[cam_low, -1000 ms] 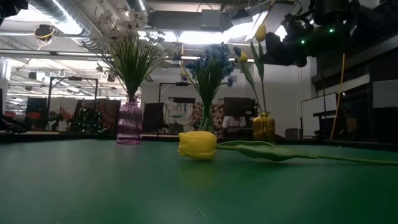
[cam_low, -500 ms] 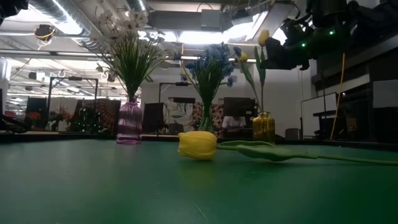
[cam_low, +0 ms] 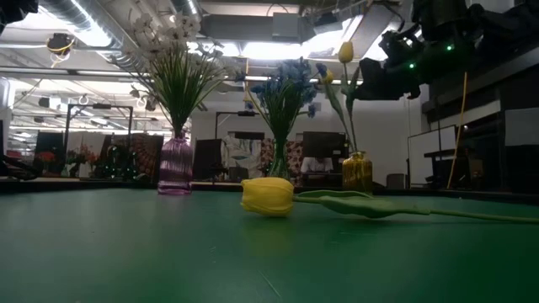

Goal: Sort flowers into vase by color
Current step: Put the top yellow flower into the yellow vase, then put the yellow flower into the yellow vase

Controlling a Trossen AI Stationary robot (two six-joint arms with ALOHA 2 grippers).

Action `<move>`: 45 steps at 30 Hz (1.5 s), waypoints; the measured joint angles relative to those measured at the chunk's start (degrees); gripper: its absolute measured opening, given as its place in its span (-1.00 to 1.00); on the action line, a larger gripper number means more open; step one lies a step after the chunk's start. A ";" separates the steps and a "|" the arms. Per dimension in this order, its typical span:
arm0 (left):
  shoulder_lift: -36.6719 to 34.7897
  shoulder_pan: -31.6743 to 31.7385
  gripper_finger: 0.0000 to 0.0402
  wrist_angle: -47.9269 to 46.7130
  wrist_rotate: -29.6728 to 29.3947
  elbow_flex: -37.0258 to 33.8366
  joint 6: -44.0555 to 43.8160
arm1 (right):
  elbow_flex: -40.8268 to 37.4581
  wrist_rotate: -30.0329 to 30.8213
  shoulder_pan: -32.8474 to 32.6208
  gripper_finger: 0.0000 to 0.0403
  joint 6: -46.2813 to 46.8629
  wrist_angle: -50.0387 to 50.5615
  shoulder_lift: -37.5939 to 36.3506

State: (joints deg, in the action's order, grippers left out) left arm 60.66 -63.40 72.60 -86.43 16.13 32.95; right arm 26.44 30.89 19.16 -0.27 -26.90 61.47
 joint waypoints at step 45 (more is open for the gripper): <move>0.00 0.00 -0.09 -0.02 -0.21 -0.01 -1.40 | 9.30 -2.34 -44.53 -0.13 1.36 8.94 12.98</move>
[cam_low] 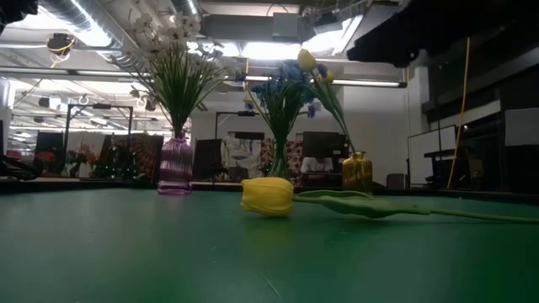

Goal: Sort flowers into vase by color
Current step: Put the yellow flower into the yellow vase

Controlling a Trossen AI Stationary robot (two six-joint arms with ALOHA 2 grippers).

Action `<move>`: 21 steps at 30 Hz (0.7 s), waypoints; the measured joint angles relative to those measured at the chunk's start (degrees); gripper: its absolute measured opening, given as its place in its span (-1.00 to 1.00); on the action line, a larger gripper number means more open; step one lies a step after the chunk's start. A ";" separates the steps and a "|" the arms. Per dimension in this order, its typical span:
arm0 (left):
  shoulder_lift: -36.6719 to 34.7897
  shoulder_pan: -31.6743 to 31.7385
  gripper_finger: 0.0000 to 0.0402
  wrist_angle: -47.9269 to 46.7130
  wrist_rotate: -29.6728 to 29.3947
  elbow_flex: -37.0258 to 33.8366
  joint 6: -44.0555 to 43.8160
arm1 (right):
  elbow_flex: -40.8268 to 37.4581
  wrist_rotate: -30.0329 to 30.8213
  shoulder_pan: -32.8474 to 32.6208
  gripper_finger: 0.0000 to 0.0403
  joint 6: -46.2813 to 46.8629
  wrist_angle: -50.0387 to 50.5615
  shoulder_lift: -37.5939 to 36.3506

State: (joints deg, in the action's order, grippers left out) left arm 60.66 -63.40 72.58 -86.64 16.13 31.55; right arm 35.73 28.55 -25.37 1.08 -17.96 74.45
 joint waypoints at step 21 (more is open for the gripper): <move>0.02 0.00 -0.09 -1.71 0.01 0.00 -0.37 | 15.27 -7.41 -2.79 -0.13 13.31 21.31 21.95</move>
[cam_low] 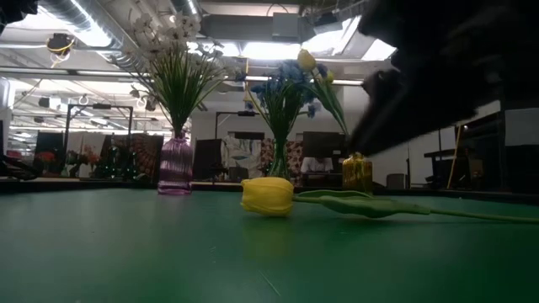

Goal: Sort flowers into vase by color
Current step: Put the yellow flower into the yellow vase

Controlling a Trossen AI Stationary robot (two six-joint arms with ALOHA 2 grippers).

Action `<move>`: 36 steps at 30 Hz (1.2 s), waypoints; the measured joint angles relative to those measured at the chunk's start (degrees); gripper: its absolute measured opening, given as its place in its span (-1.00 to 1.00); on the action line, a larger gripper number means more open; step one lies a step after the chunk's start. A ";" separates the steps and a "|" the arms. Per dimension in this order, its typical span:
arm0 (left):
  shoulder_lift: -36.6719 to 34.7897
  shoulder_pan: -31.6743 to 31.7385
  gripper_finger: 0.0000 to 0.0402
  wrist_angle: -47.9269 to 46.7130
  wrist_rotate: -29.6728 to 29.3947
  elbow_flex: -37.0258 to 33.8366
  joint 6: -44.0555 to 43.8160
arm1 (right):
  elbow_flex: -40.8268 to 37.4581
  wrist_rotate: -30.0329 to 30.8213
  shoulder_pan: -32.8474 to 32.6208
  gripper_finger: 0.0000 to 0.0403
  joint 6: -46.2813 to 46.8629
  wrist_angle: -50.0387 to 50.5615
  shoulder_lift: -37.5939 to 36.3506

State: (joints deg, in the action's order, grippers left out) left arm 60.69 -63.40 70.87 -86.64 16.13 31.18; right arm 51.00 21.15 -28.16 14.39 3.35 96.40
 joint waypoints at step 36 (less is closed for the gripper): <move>0.00 0.00 -0.09 -0.41 -0.13 0.00 0.06 | -0.02 0.24 -0.93 -0.13 6.60 10.71 3.67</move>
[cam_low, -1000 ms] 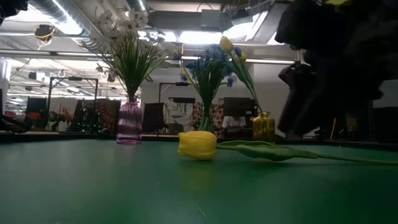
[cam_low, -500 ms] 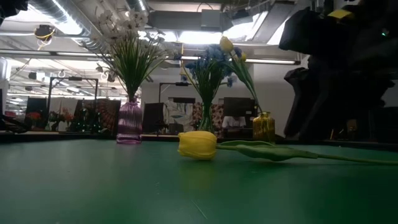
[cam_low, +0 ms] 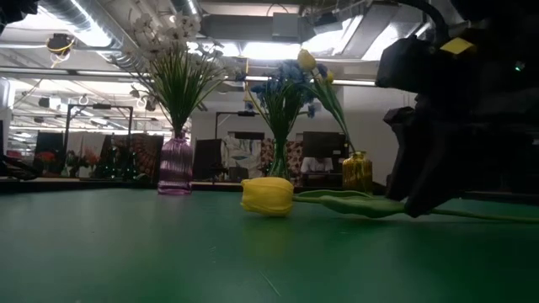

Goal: Sort flowers into vase by color
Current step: Put the yellow flower into the yellow vase

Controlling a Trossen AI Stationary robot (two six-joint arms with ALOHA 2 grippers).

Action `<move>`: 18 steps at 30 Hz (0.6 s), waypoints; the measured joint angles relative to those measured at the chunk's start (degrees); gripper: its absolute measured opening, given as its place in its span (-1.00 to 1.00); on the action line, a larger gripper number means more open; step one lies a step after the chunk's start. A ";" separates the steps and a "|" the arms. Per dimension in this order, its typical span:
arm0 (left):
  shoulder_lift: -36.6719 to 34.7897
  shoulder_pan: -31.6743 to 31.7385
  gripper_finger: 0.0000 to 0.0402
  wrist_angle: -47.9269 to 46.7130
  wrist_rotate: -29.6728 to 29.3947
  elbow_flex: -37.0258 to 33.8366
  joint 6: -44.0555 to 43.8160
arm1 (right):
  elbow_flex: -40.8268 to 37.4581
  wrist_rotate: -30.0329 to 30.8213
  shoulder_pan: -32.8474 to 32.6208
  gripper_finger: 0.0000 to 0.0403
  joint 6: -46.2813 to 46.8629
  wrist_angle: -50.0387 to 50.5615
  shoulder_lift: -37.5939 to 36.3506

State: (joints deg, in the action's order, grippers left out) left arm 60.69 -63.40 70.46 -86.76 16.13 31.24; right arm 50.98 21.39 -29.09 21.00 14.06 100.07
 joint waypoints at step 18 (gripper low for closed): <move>0.00 -0.02 -0.09 -3.48 -0.04 0.01 -2.55 | 0.02 -5.14 3.31 -0.24 -0.22 1.34 -0.04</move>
State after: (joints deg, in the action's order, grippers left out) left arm 60.69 -63.42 66.98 -86.80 16.14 28.69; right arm 51.00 16.24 -25.78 20.78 15.40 100.03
